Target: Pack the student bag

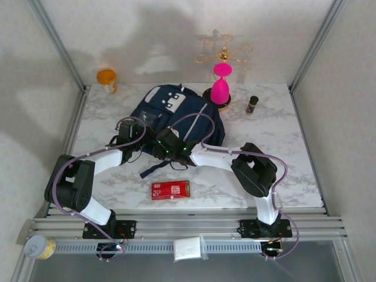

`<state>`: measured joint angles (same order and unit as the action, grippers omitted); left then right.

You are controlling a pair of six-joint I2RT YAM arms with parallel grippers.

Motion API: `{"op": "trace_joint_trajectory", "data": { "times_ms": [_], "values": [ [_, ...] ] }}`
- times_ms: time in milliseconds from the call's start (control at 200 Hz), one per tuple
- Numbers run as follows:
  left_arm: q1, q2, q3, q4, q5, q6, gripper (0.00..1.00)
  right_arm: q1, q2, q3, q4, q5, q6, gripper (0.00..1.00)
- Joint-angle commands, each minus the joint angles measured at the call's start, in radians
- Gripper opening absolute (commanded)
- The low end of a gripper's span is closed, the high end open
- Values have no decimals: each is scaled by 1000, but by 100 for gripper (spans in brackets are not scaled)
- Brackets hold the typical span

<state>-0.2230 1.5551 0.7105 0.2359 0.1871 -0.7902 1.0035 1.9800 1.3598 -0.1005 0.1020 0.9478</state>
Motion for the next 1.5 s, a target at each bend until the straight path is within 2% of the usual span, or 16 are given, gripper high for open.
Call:
{"op": "trace_joint_trajectory", "data": {
  "times_ms": [0,416,586,816,941,996,1222,1387,1497],
  "values": [
    [-16,4,-14,-20,36,-2,60,-13,43,-16,45,57,37,37],
    [-33,2,-38,-1,36,-26,61,-14,108,-5,146,131,-9,34],
    [-36,-4,-45,-12,-1,-34,62,-15,104,-1,158,176,-52,28],
    [-14,10,-26,-27,-37,-31,63,-15,52,-31,162,173,-99,8],
    [-9,10,-17,-24,-34,-31,63,-15,33,-48,166,168,-123,4],
    [-9,10,-13,-25,-33,-29,63,-16,25,-44,152,165,-126,0],
    [25,43,24,-47,-79,-13,63,-13,-23,-22,-48,129,-102,0],
    [80,61,79,-70,-64,42,63,-13,-145,-179,-84,91,-53,0],
    [85,68,126,-124,-54,84,63,-14,-218,-256,-131,123,-33,0]
  ]
}}
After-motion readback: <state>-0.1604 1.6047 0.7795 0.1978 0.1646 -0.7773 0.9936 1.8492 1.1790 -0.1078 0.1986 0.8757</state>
